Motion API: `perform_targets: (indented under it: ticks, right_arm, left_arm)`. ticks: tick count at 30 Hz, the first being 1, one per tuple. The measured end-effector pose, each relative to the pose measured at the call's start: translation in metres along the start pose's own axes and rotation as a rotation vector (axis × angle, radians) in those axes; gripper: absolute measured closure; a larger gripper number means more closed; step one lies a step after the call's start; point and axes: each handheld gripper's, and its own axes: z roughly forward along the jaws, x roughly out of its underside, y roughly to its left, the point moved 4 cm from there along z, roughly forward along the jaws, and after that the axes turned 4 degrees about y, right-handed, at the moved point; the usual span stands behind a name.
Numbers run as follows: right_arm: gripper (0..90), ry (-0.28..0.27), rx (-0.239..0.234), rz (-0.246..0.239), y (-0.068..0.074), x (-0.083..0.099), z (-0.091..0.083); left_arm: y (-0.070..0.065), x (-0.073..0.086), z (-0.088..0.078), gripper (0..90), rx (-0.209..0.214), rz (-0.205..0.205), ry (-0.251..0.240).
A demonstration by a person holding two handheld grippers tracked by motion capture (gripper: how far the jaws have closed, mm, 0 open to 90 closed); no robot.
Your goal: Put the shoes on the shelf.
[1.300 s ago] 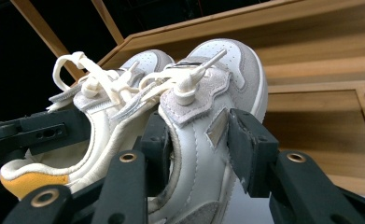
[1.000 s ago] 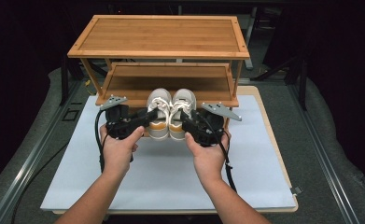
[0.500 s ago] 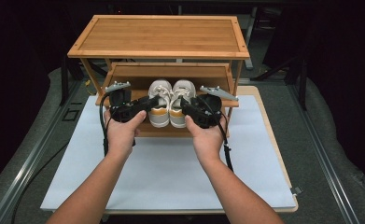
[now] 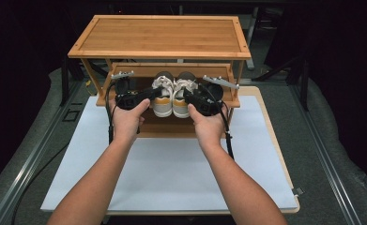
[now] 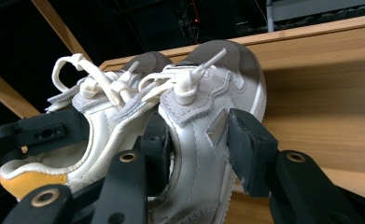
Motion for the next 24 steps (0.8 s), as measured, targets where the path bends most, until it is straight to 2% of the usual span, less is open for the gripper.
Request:
perform_targets:
  ticks: [5, 11, 13, 14, 15, 16, 21, 23, 24]
  right_arm:
    - [60.4, 0.004, 0.002, -0.009, -0.005, -0.006, 0.010]
    - [60.3, 0.010, -0.007, -0.004, -0.009, -0.006, 0.021]
    - [60.6, 0.016, 0.007, -0.005, -0.011, -0.006, 0.025]
    - [60.4, 0.031, -0.003, -0.003, -0.012, -0.006, 0.025]
    - [60.4, 0.019, 0.000, 0.002, -0.012, -0.007, 0.026]
    - [60.3, 0.011, -0.011, 0.005, -0.012, -0.008, 0.027]
    - [58.7, 0.033, -0.004, 0.033, -0.016, -0.010, 0.030]
    - [57.7, 0.041, -0.005, 0.027, -0.017, -0.011, 0.031]
    - [57.4, 0.046, -0.002, 0.025, -0.016, -0.011, 0.031]
  left_arm:
    - [0.007, -0.003, 0.009, 59.4, 0.011, -0.022, 0.007]
    - [0.015, -0.005, 0.018, 59.2, 0.006, -0.011, 0.014]
    - [0.016, -0.006, 0.019, 59.2, 0.013, -0.028, 0.018]
    - [0.017, -0.006, 0.020, 59.1, 0.014, -0.028, 0.012]
    - [0.017, -0.007, 0.021, 59.0, 0.012, -0.025, 0.018]
    - [0.017, -0.008, 0.021, 58.9, 0.011, -0.029, 0.024]
    - [0.019, -0.010, 0.023, 56.3, 0.021, -0.064, 0.047]
    - [0.019, -0.012, 0.025, 52.2, 0.034, -0.091, 0.045]
    - [0.019, -0.014, 0.025, 50.8, 0.026, -0.096, 0.046]
